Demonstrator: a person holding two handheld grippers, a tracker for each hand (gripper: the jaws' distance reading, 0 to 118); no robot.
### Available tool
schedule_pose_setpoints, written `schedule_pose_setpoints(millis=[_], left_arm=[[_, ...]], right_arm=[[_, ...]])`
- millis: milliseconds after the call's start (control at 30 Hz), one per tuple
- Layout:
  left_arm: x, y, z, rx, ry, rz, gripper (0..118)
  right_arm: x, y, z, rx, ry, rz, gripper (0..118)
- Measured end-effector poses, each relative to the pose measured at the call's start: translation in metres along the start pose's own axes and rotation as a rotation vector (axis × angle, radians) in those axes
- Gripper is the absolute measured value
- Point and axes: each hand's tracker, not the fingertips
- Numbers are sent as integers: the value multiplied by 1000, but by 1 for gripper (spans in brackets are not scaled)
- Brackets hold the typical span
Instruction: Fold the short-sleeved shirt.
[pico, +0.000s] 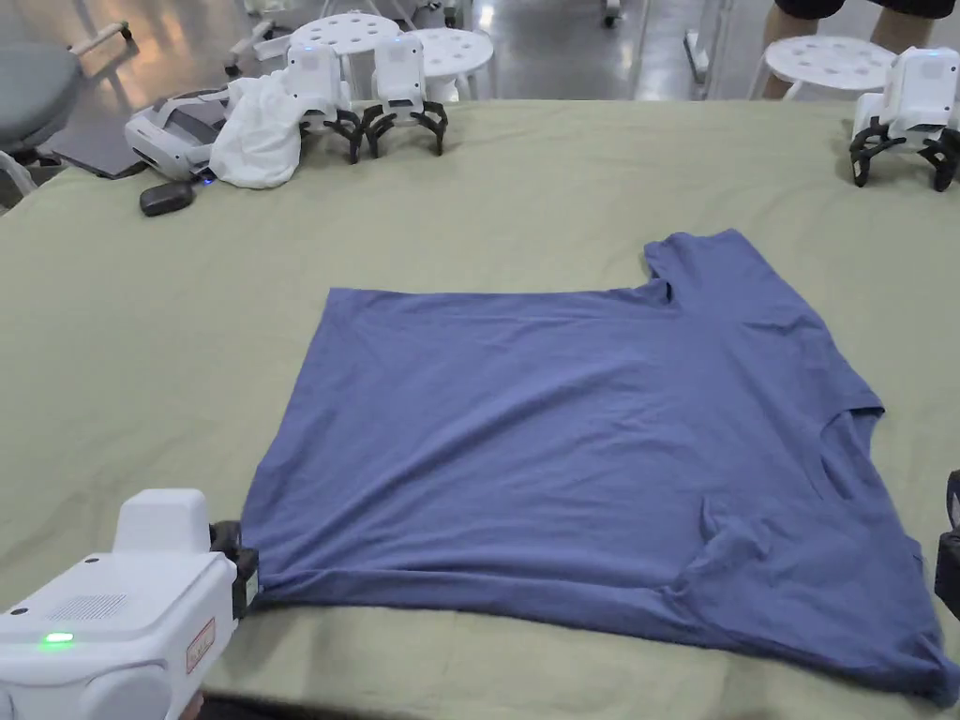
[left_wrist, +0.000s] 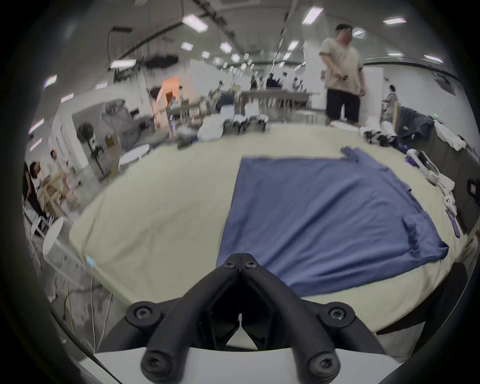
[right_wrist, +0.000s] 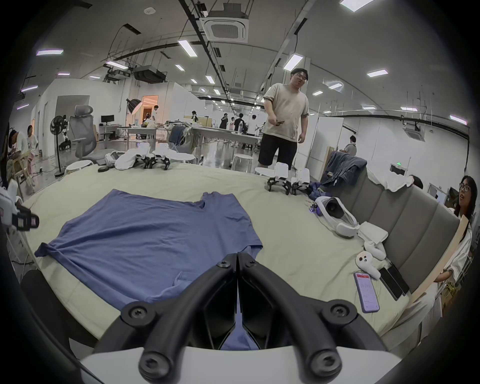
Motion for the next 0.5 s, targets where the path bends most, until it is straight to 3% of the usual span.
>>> schedule_pose_setpoints(millis=[100, 133, 167, 200, 233, 267, 300, 500], left_arm=[[-14, -12, -28, -137, -11, 62, 0], [-21, -16, -37, -148, -29, 108, 7], [-25, -19, -44, -163, -35, 136, 20], [-28, -21, -48, -181, -22, 143, 41], [-27, -22, -52, -193, -18, 135, 75], [-29, -22, -57, -222, -15, 150, 92], [-31, -21, -60, -234, -19, 167, 103], [-27, -22, -76, -302, -42, 138, 105]], right_arm=[[2, -1, -2, -16, 0, 3, 4], [3, -2, -3, -21, -1, 8, 4], [3, -2, -2, -26, -1, 10, 4], [4, -2, -3, -29, -3, 11, 4], [5, -2, -4, -34, -6, 11, 4], [6, -2, -4, -39, -9, 11, 4], [6, -3, -4, -42, -10, 11, 4], [11, -5, -8, -71, -25, 16, 4]])
